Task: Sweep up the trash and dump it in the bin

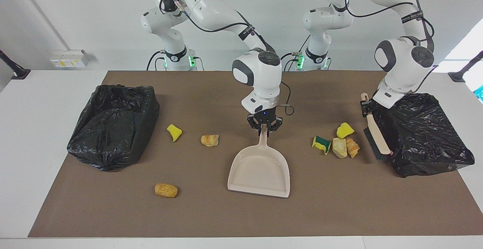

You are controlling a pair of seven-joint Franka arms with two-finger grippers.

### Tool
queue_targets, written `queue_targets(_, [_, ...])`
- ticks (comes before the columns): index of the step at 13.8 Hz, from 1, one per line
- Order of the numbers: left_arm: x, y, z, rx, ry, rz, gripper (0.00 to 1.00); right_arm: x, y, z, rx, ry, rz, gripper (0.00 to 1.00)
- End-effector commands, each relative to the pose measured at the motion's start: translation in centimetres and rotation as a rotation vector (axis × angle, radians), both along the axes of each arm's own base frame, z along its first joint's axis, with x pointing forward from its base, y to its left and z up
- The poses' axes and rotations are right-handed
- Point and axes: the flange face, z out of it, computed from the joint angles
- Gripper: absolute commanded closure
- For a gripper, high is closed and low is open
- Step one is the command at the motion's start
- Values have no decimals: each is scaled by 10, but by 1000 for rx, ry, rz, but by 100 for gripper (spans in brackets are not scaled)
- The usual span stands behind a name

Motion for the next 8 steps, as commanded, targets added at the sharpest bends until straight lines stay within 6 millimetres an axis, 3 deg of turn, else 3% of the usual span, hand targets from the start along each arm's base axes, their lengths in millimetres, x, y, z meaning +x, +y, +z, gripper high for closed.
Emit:
queue_targets(1, [1, 6, -9, 11, 14, -4, 100, 2, -11, 27, 23, 2, 16, 100])
queue_targets(5, [1, 5, -11, 10, 14, -9, 100, -8, -13, 41, -2, 3, 124, 100])
queue_targets(8, [-6, -3, -16, 8, 27, -16, 100, -7, -36, 66, -20, 50, 237, 100])
